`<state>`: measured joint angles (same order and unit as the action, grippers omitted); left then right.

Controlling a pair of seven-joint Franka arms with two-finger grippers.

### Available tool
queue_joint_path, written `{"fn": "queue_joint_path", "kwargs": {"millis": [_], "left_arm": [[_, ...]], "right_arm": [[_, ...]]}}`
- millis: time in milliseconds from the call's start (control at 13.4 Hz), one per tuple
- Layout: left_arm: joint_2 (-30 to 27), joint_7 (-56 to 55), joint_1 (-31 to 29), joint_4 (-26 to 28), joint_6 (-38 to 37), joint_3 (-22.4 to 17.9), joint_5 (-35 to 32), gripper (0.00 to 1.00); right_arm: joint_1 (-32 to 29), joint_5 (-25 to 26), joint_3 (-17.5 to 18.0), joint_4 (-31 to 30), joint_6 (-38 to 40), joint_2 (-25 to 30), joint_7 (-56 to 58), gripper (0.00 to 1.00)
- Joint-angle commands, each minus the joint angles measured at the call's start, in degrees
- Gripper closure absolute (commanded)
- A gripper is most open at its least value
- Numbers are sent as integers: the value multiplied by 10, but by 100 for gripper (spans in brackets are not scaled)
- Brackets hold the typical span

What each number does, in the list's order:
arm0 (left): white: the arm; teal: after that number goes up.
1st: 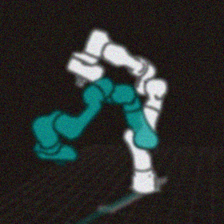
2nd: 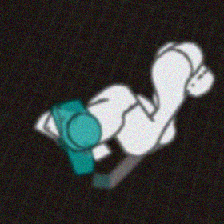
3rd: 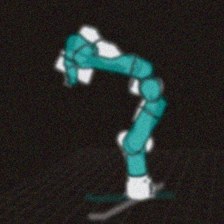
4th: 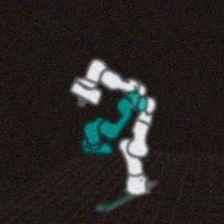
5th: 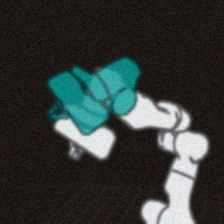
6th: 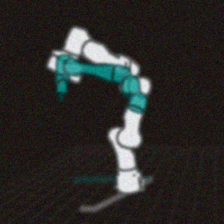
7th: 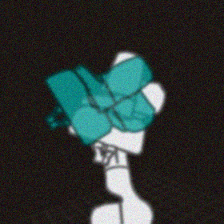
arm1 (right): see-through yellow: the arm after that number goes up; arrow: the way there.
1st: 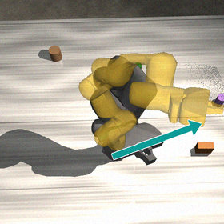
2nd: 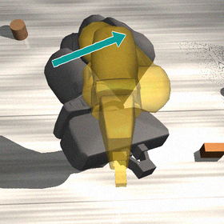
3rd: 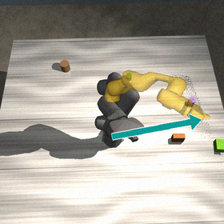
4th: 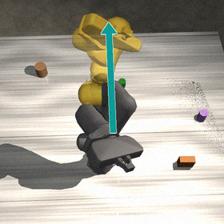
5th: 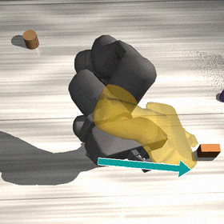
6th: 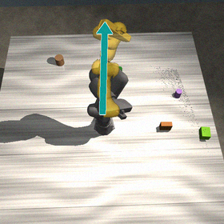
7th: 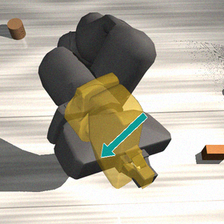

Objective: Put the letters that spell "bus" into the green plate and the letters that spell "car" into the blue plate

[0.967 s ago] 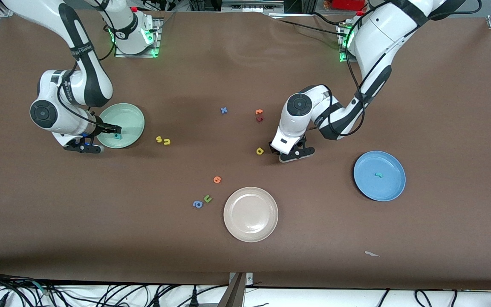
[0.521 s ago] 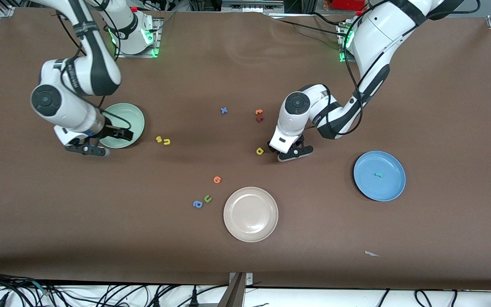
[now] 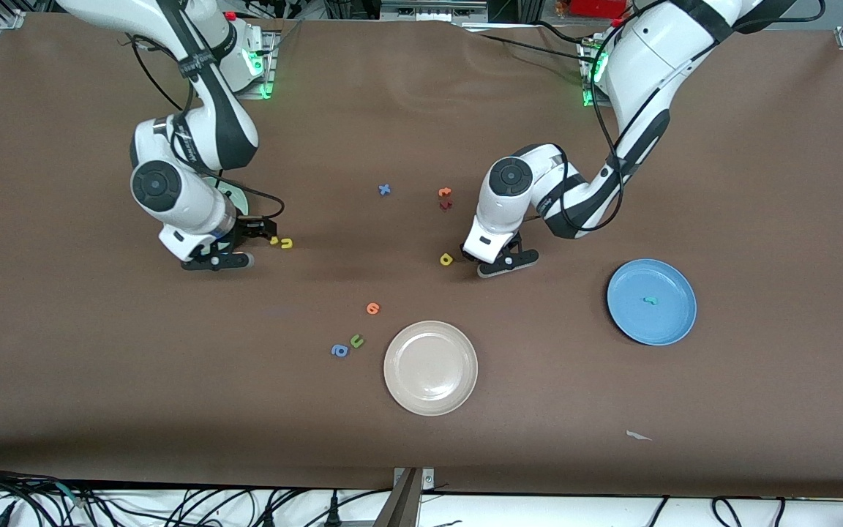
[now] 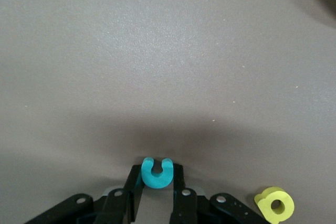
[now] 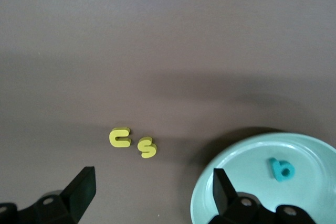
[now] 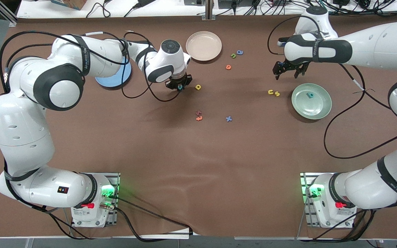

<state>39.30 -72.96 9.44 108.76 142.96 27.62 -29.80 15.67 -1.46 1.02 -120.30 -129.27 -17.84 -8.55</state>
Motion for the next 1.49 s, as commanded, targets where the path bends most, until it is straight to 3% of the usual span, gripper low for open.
{"fn": "queue_joint_path", "kwargs": {"millis": [0,446,744,967,1116,1413], "left_arm": [[7,-17,6,-7,5,-6,-21,75],[-12,47,-61,-36,-58,15,-6,76],[-12,258,-131,-116,-207,27,78,76],[-8,408,-191,-169,-308,27,90,76],[-7,482,-223,-173,-316,23,85,76],[14,599,-258,-170,-321,2,80,76]], "right_arm": [[-5,0,7,-6,-33,-25,44,1],[-5,0,11,-68,-107,-47,61,1],[-5,0,12,-78,-141,-61,61,6],[-5,0,13,-78,-145,-60,61,23],[-5,0,13,-78,-145,-61,60,55],[-6,-1,13,-78,-145,-60,58,75]]}}
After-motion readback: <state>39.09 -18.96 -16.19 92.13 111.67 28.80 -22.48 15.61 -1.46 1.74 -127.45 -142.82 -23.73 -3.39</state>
